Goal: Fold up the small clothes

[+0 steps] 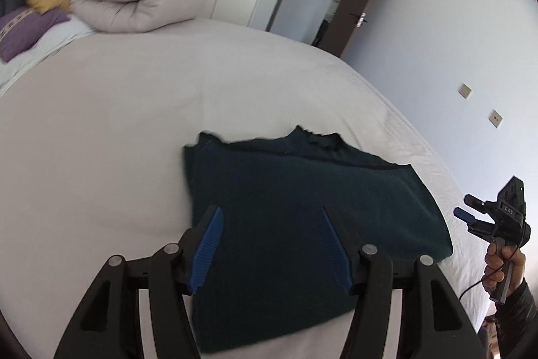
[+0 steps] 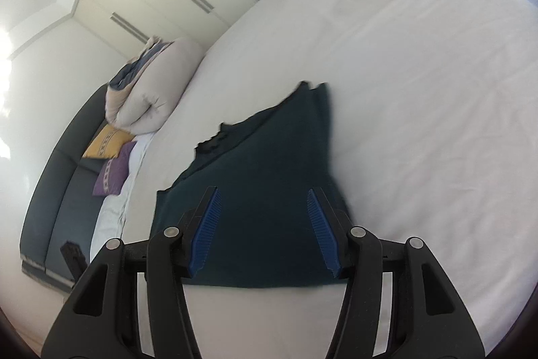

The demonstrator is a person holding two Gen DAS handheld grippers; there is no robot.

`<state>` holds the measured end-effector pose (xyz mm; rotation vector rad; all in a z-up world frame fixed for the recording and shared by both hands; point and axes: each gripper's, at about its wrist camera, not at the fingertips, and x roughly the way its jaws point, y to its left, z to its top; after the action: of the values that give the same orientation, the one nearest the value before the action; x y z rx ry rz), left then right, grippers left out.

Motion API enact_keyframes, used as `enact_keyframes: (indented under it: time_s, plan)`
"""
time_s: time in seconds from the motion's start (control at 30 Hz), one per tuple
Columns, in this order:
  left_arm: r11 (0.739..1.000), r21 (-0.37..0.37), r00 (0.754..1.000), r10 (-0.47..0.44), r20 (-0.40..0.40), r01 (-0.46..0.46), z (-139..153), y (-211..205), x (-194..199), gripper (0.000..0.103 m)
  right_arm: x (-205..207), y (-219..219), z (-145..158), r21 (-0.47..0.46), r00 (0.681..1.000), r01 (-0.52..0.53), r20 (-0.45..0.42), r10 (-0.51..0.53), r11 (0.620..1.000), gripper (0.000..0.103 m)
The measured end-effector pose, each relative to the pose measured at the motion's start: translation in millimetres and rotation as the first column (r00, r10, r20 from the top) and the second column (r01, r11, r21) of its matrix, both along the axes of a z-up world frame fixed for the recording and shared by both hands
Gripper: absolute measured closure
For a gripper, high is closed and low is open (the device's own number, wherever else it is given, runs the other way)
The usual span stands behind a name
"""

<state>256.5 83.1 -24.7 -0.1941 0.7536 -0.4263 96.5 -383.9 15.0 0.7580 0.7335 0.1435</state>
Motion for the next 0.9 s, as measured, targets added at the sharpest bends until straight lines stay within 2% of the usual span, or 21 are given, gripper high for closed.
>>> enact_keyframes:
  time_s: [0.1, 0.2, 0.3, 0.4, 0.43, 0.5, 0.53, 0.57, 0.63, 0.67, 0.7, 0.73, 0.77, 0.83, 0.9]
  plan:
    - [0.998, 0.056, 0.999, -0.028, 0.019, 0.027, -4.8, -49.2, 43.5, 0.04, 56.4, 42.5, -8.6, 0.069, 0.996, -0.087, 0.0, 0.088, 0.994, 0.05]
    - [0.992, 0.122, 1.0, -0.022, 0.021, 0.019, -19.0, -84.5, 88.9, 0.04, 112.7, 76.6, -26.4, 0.157, 0.992, -0.122, -0.025, 0.127, 0.98, 0.05]
    - [0.986, 0.164, 1.0, 0.009, -0.001, -0.008, -37.1, -93.5, 119.8, 0.04, 159.5, 101.5, -47.4, 0.247, 0.985, -0.144, -0.056, 0.162, 0.958, 0.05]
    - [0.979, 0.199, 0.998, 0.042, -0.041, -0.033, -66.8, -79.2, 126.8, 0.04, 193.0, 116.6, -66.7, 0.225, 0.978, -0.155, -0.102, 0.181, 0.962, 0.052]
    - [0.985, 0.167, 0.997, 0.049, -0.065, -0.038, -78.1, -67.9, 124.9, 0.04, 201.5, 115.0, -72.1, 0.221, 0.979, -0.148, -0.105, 0.175, 0.964, 0.054]
    - [0.999, 0.009, 0.995, 0.043, -0.09, -0.042, -84.7, -41.2, 121.5, 0.041, 214.4, 102.8, -80.7, 0.245, 0.983, -0.127, -0.096, 0.154, 0.961, 0.069]
    - [0.997, -0.058, 0.993, 0.039, -0.107, -0.046, -85.4, -29.7, 123.5, 0.041, 218.6, 94.5, -85.3, 0.249, 0.986, -0.105, -0.104, 0.134, 0.963, 0.072]
    - [0.995, -0.094, 0.992, 0.031, -0.124, -0.043, -87.8, -24.2, 126.2, 0.043, 220.0, 83.1, -90.3, 0.255, 0.988, -0.078, -0.108, 0.109, 0.964, 0.076]
    - [0.991, -0.124, 0.99, 0.024, -0.138, -0.041, -90.4, -17.3, 127.7, 0.048, 220.6, 60.0, -95.3, 0.225, 0.991, -0.003, -0.128, 0.032, 0.974, 0.078]
    - [0.989, -0.141, 0.99, 0.02, -0.137, -0.04, -91.6, -14.6, 127.3, 0.049, 218.7, 47.2, -97.0, 0.212, 0.991, 0.039, -0.133, -0.011, 0.977, 0.085]
    - [0.987, -0.156, 0.99, 0.019, -0.136, -0.04, -92.7, -12.3, 126.9, 0.049, 218.1, 34.0, -100.5, 0.225, 0.99, 0.065, -0.133, -0.035, 0.972, 0.095]
    - [0.985, -0.171, 0.991, 0.018, -0.134, -0.041, -94.3, -10.2, 126.8, 0.049, 216.0, 22.6, -103.4, 0.212, 0.987, 0.096, -0.147, -0.066, 0.972, 0.097]
    - [0.983, -0.179, 0.991, 0.017, -0.134, -0.042, -96.1, -8.9, 127.2, 0.049, 212.4, 12.8, -104.6, 0.193, 0.983, 0.134, -0.153, -0.105, 0.972, 0.103]
    - [0.983, -0.176, 0.991, 0.02, -0.13, -0.043, -97.3, -8.0, 127.5, 0.05, 206.9, -2.7, -108.1, 0.212, 0.98, 0.171, -0.136, -0.144, 0.962, 0.103]
    - [0.986, -0.163, 0.992, 0.02, -0.128, -0.041, -96.8, -12.0, 126.8, 0.05, 200.1, -10.8, -106.8, 0.175, 0.976, 0.199, -0.129, -0.178, 0.964, 0.103]
